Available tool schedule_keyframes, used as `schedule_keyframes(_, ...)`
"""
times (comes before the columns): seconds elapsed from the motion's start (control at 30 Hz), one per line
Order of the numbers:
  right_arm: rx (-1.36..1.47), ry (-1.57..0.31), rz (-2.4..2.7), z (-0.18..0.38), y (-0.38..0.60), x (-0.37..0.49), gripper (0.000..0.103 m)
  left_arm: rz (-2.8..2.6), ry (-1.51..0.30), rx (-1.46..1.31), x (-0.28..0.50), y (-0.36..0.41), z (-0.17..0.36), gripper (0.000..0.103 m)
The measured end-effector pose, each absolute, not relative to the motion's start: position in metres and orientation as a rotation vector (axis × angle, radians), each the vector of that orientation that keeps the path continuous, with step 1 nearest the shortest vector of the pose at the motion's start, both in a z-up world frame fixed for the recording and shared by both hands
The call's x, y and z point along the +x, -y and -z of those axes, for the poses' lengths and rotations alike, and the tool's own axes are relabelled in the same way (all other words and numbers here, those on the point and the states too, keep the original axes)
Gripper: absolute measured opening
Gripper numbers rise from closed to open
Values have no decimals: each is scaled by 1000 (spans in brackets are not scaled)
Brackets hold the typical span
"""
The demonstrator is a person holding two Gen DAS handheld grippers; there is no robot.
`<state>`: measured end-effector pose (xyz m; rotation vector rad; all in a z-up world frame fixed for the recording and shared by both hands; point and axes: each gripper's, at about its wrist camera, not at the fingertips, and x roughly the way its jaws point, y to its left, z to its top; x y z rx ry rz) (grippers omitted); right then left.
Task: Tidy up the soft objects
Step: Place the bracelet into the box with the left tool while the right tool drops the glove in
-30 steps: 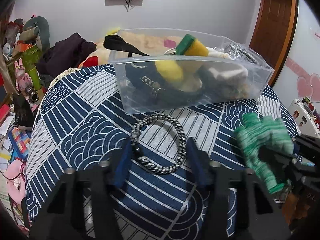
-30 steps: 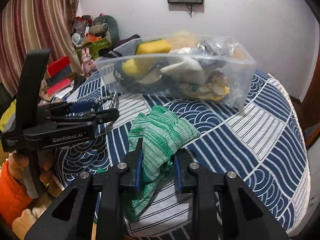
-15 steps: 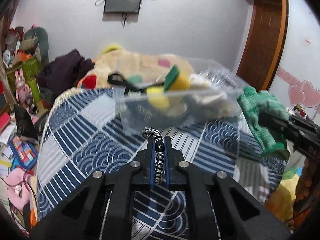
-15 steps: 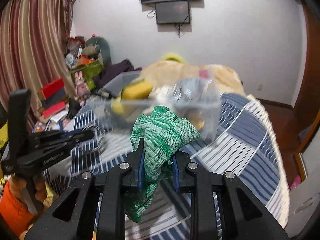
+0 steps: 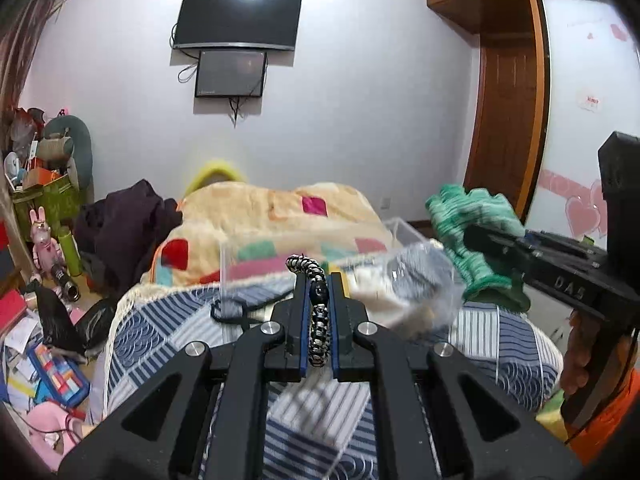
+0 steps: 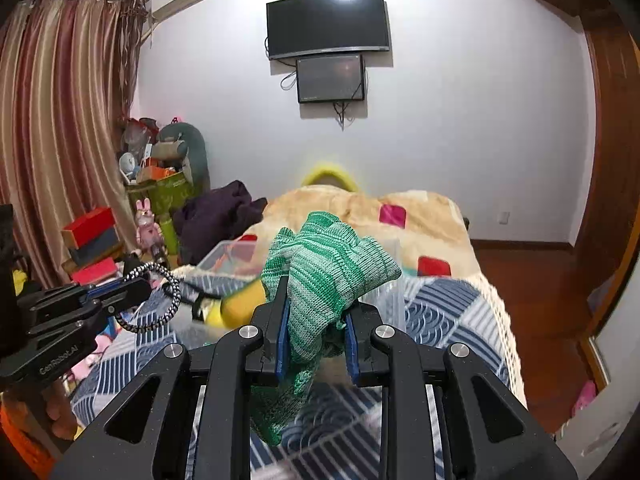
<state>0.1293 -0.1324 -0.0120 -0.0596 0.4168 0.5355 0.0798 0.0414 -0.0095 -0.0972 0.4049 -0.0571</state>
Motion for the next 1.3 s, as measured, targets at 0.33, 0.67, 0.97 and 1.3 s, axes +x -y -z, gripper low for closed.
schedule_keyframes(0.33, -104, -485, -545, 27, 103, 156, 20, 54, -462, -144, 132, -57, 26, 7)
schedule_keyframes(0.67, -192, -590, -555, 56, 80, 173, 21, 60, -595, -178, 161, -60, 62, 8)
schedule_keyframes(0.97, -207, -609, -543, 53, 86, 174, 34, 60, -599, -181, 145, -56, 62, 49)
schedule_keyframes(1.3, -160, -518, -547, 24, 107, 150, 49, 64, -502, -160, 109, -50, 27, 53)
